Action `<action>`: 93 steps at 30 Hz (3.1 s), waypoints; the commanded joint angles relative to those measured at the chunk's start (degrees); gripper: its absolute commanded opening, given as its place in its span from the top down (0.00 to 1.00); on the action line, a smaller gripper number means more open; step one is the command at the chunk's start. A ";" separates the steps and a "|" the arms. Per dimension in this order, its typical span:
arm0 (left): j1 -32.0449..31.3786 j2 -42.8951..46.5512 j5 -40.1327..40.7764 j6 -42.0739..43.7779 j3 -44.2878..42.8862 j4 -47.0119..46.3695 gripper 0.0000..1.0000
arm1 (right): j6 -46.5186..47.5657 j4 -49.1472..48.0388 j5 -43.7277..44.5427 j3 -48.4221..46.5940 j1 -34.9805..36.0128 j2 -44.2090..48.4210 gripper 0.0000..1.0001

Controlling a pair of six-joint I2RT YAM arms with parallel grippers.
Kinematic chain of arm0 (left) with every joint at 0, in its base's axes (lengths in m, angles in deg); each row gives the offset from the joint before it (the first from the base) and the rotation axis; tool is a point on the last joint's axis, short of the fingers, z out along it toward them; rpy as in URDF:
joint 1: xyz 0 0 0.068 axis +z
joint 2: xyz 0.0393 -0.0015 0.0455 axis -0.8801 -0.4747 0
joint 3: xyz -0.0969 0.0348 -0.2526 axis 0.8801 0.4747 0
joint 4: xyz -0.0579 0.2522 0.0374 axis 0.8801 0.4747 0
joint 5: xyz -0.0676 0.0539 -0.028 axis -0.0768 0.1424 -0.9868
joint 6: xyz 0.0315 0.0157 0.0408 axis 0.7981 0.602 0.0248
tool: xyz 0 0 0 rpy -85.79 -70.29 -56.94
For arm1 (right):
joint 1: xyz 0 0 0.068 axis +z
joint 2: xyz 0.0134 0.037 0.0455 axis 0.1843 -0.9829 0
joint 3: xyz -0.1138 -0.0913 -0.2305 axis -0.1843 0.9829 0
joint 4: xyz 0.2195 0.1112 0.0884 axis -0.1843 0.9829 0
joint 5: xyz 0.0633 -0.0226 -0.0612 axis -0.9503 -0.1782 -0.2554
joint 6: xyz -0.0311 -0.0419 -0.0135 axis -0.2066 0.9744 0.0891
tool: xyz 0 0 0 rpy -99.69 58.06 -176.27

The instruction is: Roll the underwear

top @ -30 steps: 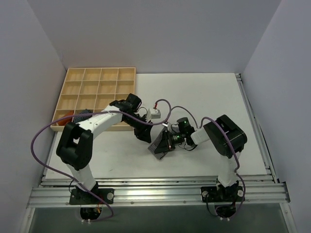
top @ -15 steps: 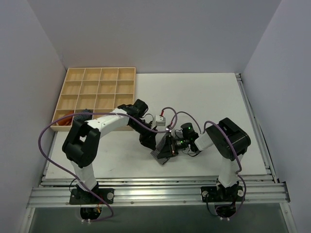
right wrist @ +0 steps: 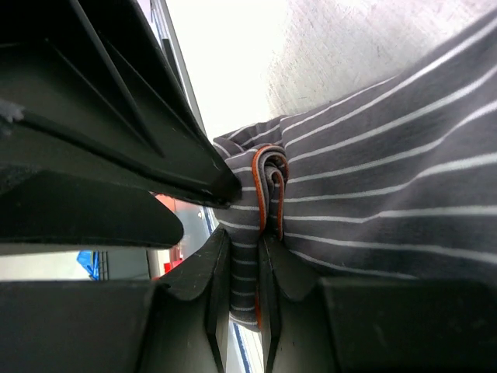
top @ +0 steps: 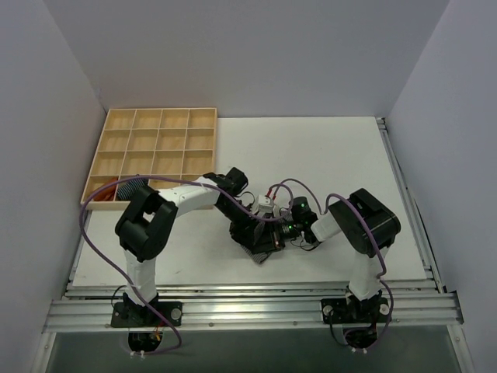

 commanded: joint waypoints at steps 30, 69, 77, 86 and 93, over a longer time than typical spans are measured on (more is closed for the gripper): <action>0.81 -6.39 1.45 10.49 -8.53 13.95 0.64 | 5.29 13.74 10.07 1.73 0.28 -1.27 0.98; -1.47 -17.04 1.98 12.25 -21.54 25.29 0.98 | 1.95 32.45 34.85 6.39 0.45 27.73 0.60; -1.56 -17.91 2.59 11.46 -22.86 25.82 0.98 | -2.26 48.59 49.07 3.58 0.63 40.97 0.59; -2.08 -19.32 3.30 10.67 -25.32 26.52 0.98 | -12.37 60.32 76.76 1.91 12.74 57.70 0.59; -2.52 -19.76 3.38 10.32 -25.50 26.61 0.98 | -8.70 61.56 91.11 -4.95 29.36 54.46 0.57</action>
